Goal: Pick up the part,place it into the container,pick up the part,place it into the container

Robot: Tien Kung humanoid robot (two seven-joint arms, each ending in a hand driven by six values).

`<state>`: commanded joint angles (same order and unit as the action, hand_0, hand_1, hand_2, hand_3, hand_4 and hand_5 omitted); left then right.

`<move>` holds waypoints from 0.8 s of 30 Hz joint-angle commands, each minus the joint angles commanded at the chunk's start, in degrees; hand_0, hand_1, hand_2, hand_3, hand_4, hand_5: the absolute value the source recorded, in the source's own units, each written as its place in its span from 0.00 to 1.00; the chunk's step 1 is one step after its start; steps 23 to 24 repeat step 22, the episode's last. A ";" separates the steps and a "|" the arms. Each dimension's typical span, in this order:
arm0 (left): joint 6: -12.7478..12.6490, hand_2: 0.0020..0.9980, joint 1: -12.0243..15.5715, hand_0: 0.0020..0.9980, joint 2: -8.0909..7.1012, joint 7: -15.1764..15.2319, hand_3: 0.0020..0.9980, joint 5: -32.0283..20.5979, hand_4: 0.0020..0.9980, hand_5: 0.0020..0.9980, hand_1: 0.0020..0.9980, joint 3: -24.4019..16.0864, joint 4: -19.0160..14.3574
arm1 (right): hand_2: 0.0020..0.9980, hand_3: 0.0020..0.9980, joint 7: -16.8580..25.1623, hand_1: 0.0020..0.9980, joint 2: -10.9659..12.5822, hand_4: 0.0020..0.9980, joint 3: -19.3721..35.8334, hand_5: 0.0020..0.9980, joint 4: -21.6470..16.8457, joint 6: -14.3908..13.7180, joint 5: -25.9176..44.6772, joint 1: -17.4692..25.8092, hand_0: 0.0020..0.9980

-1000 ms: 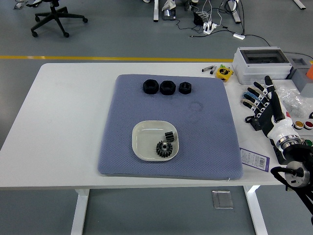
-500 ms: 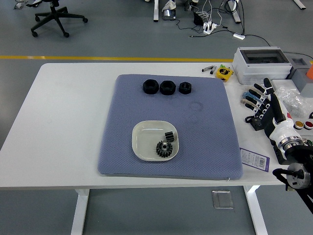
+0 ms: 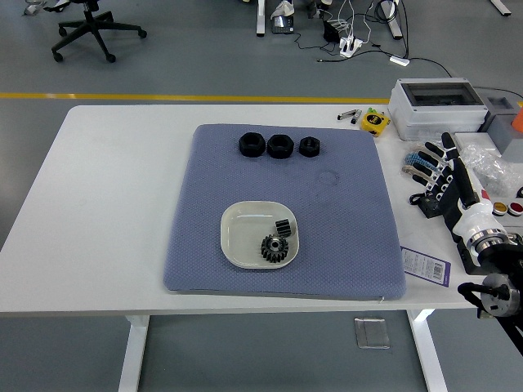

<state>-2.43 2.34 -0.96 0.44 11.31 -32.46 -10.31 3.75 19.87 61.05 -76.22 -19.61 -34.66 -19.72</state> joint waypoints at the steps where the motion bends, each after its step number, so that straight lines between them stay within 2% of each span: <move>1: 0.02 0.86 -0.02 0.86 -0.01 0.02 0.62 -0.08 0.56 0.79 0.84 0.10 0.00 | 0.84 0.85 -0.06 0.82 0.01 1.00 0.03 0.91 0.01 0.11 -0.02 -0.01 0.87; 24: 0.07 0.86 -0.46 0.86 0.07 0.01 0.62 -0.55 0.56 0.78 0.84 0.48 0.00 | 0.84 0.85 -0.17 0.82 0.12 1.00 0.15 0.92 0.16 1.22 1.11 -0.22 0.87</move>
